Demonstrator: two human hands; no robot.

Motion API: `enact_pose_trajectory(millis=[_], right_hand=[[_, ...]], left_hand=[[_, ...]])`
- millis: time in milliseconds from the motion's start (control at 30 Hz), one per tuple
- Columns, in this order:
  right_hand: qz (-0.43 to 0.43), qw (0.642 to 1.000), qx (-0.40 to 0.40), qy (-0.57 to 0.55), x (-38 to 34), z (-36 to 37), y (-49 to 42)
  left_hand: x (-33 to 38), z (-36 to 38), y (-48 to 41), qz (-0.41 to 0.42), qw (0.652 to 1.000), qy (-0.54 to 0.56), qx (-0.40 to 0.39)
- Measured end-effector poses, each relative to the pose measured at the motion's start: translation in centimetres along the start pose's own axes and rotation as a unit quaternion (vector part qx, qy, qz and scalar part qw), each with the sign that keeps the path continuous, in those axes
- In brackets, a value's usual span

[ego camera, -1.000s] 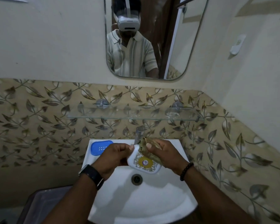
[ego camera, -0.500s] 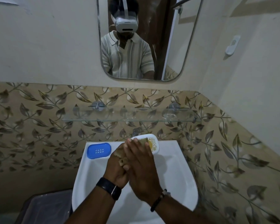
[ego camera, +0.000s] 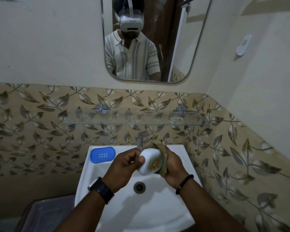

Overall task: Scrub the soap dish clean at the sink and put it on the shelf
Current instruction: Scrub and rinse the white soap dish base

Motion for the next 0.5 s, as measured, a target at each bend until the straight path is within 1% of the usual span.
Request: enact_pose_trajectory(millis=[33, 67, 100, 133, 167, 200, 233, 267, 300, 333, 367, 400, 433, 500], right_hand=[[0.013, 1.000, 0.006, -0.028, 0.0, -0.3, 0.0], [0.008, 0.999, 0.020, -0.042, -0.5, -0.4, 0.0], [-0.023, 0.998, 0.044, -0.040, -1.3, -0.7, 0.1], [-0.069, 0.994, 0.079, -0.020, -2.3, -1.1, 0.3], [-0.127, 0.986, 0.108, 0.002, -3.4, -1.3, 0.7], [-0.182, 0.975, 0.127, 0.029, -4.4, -1.2, 1.2], [-0.228, 0.963, 0.133, 0.059, -5.4, -0.9, 1.9], [-0.272, 0.948, 0.131, 0.105, -6.3, -0.4, 2.7], [-0.317, 0.927, 0.111, 0.164, -7.0, 0.5, 3.5], [-0.357, 0.899, 0.085, 0.238, -7.4, 1.4, 4.0], [-0.391, 0.865, 0.062, 0.309, -7.5, 2.2, 4.5], [-0.418, 0.832, 0.043, 0.363, -7.5, 2.9, 5.0], [-0.434, 0.810, 0.022, 0.395, -7.4, 3.4, 5.2], [-0.457, 0.781, -0.010, 0.425, -7.2, 3.9, 5.6]], left_hand=[[0.3, -0.3, -0.2, 0.015, 0.997, -0.075, -0.014], [0.5, -0.8, -0.4, 0.029, 0.989, -0.147, -0.014], [0.7, -1.2, -0.5, 0.043, 0.980, -0.195, -0.003], [0.7, -1.5, -0.6, 0.053, 0.975, -0.215, 0.012], [0.5, -1.8, -0.6, 0.051, 0.977, -0.207, 0.027], [0.1, -1.9, -0.5, 0.033, 0.984, -0.170, 0.042], [-0.6, -1.8, -0.4, -0.005, 0.994, -0.092, 0.051], [-1.5, -1.4, -0.4, -0.060, 0.996, 0.033, 0.056], [-2.7, -0.7, -0.3, -0.124, 0.974, 0.178, 0.066], [-3.7, 0.1, -0.1, -0.181, 0.932, 0.302, 0.082], [-4.3, 0.6, 0.1, -0.214, 0.892, 0.385, 0.099], [-4.6, 0.7, 0.1, -0.229, 0.868, 0.424, 0.121], [-4.8, 0.6, 0.3, -0.239, 0.852, 0.443, 0.143], [-5.1, 0.2, 0.4, -0.239, 0.840, 0.456, 0.170]])
Point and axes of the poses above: each hand's wrist, its own y-axis away from the middle knuckle, its own z-axis out of the palm, x = y × z, the point moved 8 cm from there along -y, towards the middle knuckle, and after that the axes turned 5 degrees about -x, right-handed, at the moved point
